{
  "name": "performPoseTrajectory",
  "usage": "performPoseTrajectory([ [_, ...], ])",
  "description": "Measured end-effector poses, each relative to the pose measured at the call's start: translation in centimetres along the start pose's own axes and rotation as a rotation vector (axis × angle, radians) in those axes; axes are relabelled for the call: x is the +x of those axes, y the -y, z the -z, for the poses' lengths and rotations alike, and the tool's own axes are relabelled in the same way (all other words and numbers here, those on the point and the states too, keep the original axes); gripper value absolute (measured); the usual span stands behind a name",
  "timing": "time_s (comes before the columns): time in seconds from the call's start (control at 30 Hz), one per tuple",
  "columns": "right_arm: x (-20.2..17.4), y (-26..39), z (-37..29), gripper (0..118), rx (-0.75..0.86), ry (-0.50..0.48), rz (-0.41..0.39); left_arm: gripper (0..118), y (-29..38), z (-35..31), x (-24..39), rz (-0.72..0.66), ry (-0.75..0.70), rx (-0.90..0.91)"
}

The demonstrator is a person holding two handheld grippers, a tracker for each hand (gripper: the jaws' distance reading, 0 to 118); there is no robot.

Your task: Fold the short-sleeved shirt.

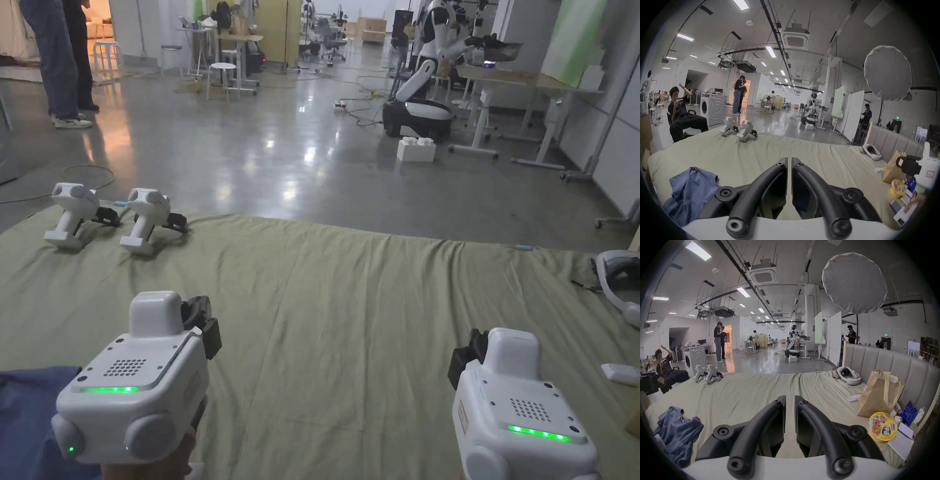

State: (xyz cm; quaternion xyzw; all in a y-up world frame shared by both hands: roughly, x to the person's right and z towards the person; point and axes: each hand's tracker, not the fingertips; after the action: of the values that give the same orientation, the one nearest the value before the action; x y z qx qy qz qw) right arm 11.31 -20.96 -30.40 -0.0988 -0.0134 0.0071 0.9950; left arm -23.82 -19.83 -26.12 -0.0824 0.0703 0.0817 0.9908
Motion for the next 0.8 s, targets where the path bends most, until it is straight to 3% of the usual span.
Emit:
performPoseTrajectory([
  [0.2,-1.0,1.0,0.4,14,-0.027,-0.024,-0.051,7,0.4,-0.5,-3.8,0.019,-0.028,-0.174],
  [0.4,-2.0,2.1,1.1,14,-0.087,-0.061,-0.077,7,1.2,-1.4,-11.1,0.018,-0.111,-0.399],
  [0.7,-3.4,4.2,1.2,14,-0.154,-0.137,-0.13,7,5.2,-1.2,-22.1,-0.054,-0.125,-0.738],
  [0.73,-3.6,4.4,1.2,14,-0.159,-0.143,-0.138,9,5.7,-1.3,-22.5,-0.062,-0.146,-0.772],
  [0.8,-4.0,4.8,1.1,14,-0.163,-0.156,-0.167,39,7.0,-1.1,-23.4,-0.084,-0.161,-0.821],
])
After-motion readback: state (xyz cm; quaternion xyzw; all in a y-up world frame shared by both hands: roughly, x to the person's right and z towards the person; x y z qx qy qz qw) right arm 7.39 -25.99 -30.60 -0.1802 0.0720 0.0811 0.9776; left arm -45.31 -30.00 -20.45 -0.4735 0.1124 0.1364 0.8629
